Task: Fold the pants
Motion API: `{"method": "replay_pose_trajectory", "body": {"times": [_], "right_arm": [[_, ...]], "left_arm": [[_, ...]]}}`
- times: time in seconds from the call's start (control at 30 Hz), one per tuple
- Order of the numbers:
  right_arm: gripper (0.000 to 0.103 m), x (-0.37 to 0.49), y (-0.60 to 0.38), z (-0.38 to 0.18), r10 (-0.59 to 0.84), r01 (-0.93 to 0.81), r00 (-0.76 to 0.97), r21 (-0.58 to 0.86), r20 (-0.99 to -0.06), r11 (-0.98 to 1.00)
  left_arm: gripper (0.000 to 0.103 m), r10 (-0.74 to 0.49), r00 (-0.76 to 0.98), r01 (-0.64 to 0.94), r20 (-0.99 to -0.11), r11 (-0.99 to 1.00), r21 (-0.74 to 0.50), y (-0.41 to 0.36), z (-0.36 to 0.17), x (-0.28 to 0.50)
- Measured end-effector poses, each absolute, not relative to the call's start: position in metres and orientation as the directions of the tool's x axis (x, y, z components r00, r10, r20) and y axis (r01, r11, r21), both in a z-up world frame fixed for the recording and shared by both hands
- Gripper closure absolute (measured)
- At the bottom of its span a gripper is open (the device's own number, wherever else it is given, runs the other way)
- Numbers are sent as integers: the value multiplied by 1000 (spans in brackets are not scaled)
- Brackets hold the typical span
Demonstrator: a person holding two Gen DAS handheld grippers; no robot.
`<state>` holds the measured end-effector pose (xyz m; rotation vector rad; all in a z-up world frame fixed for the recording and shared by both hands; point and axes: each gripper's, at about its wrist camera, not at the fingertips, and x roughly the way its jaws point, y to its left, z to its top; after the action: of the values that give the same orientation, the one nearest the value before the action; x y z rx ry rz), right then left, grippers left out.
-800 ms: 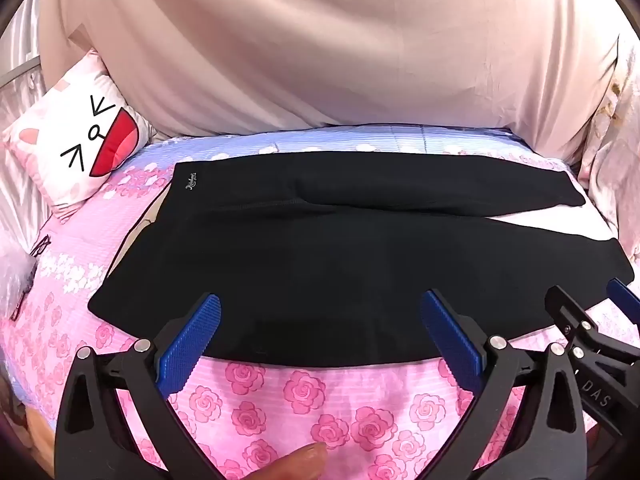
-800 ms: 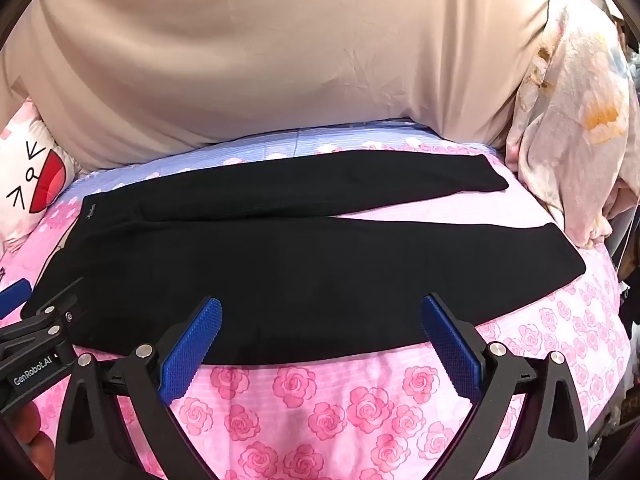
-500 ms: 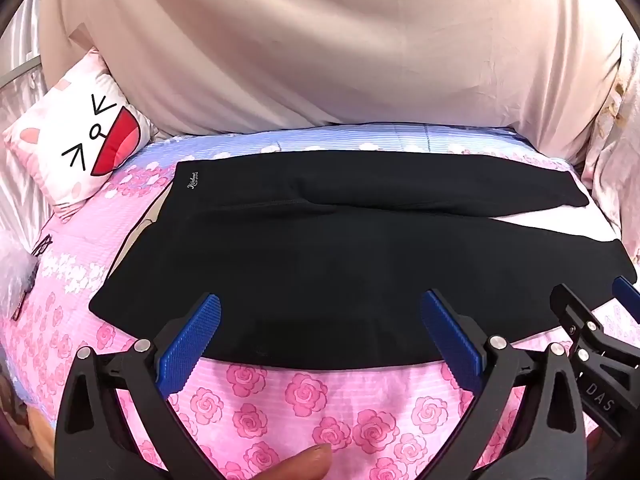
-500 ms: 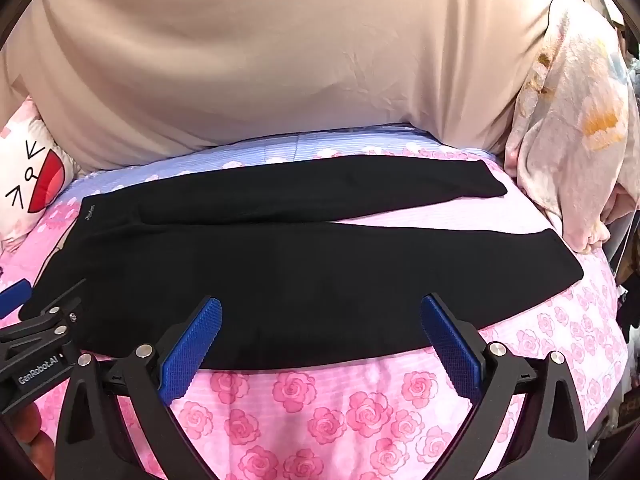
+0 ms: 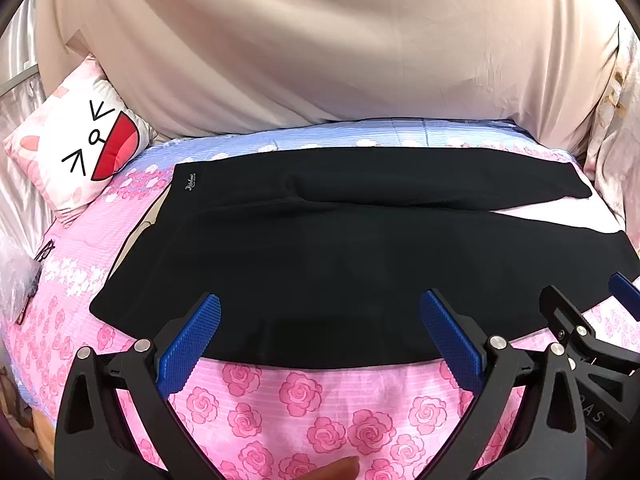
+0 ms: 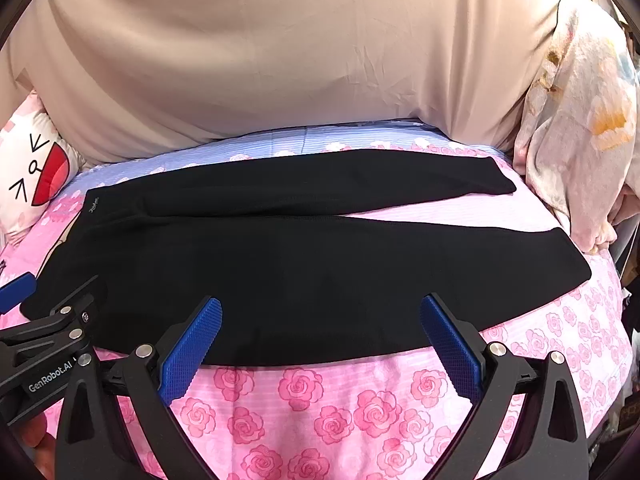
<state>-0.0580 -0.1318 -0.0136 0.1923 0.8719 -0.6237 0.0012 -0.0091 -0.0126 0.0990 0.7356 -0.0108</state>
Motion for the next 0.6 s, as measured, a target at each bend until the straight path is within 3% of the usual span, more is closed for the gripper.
{"method": "replay_pose_trajectory", "body": {"times": [0.6], "right_arm": [[5,-62,-140,-20,-431,592,470,-87,-771,801]], "left_arm": [[5,31,729,50,-684,994,97,-17,-13,8]]}}
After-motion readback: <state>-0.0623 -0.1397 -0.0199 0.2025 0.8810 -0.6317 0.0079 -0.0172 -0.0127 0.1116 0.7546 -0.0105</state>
